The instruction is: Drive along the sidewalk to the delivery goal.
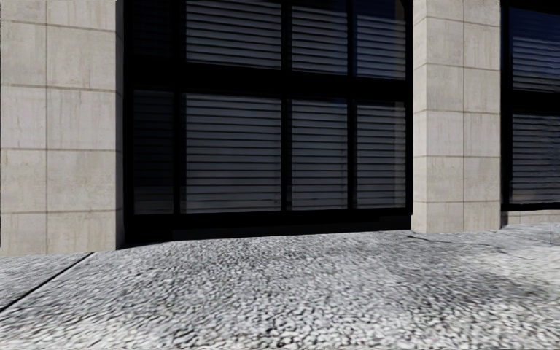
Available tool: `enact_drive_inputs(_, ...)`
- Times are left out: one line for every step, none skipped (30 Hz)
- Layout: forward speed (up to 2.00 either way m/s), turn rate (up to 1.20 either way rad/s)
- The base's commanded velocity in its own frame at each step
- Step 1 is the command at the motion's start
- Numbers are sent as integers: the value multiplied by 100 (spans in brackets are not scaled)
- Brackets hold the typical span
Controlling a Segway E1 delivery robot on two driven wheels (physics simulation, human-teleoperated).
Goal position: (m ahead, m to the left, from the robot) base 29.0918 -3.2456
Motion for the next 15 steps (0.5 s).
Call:
enact_drive_inputs(0,-120)
enact_drive_inputs(0,-120)
enact_drive_inputs(0,-120)
enact_drive_inputs(0,-120)
enact_drive_inputs(0,-120)
enact_drive_inputs(0,-120)
enact_drive_inputs(0,-120)
enact_drive_inputs(0,-120)
enact_drive_inputs(0,-120)
enact_drive_inputs(0,-120)
enact_drive_inputs(0,-118)
enact_drive_inputs(0,-108)
enact_drive_inputs(0,-102)
enact_drive_inputs(0,-88)
enact_drive_inputs(58,-64)
